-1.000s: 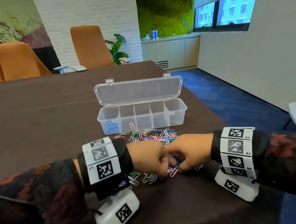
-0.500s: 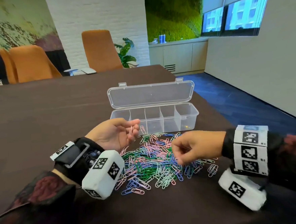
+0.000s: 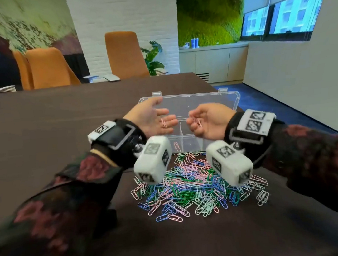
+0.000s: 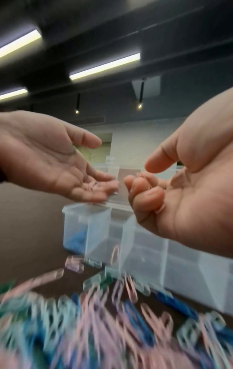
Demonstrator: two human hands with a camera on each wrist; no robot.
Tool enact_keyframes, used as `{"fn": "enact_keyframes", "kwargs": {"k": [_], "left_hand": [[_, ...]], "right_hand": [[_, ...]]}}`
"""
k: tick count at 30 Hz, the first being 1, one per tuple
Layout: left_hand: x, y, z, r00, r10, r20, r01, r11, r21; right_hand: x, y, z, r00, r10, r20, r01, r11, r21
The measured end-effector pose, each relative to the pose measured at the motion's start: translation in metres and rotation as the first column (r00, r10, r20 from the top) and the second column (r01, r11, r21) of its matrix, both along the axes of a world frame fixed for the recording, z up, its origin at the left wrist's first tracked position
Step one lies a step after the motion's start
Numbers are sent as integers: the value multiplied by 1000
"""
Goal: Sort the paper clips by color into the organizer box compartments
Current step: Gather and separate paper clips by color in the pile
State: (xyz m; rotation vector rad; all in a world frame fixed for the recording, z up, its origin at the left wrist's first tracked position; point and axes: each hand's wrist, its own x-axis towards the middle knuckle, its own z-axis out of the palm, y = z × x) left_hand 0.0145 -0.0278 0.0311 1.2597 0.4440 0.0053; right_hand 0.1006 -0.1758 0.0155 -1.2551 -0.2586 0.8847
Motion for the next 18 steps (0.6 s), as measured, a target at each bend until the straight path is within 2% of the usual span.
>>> {"fn": "enact_keyframes", "kwargs": {"k": [2, 4, 10, 14, 18], "left_hand": [[8, 5, 10, 1000, 5, -24, -3, 998, 63], [11, 12, 12, 1000, 5, -8, -5, 999, 46], [-7, 39, 1, 983, 70, 171, -69, 998, -12], [-27, 66, -14, 956, 144, 255, -165, 984, 61], [-34, 85, -43, 947, 155, 280, -186, 979, 87]], "right_hand": [[4, 13, 13, 999, -39, -19, 40, 998, 49], [8, 24, 18, 997, -65, -39, 68, 994, 80], [14, 54, 8, 993, -100, -61, 107, 988, 110], [15, 68, -3, 992, -120, 27, 116, 986, 116], [11, 64, -8, 973, -135, 189, 127, 990, 54]]}}
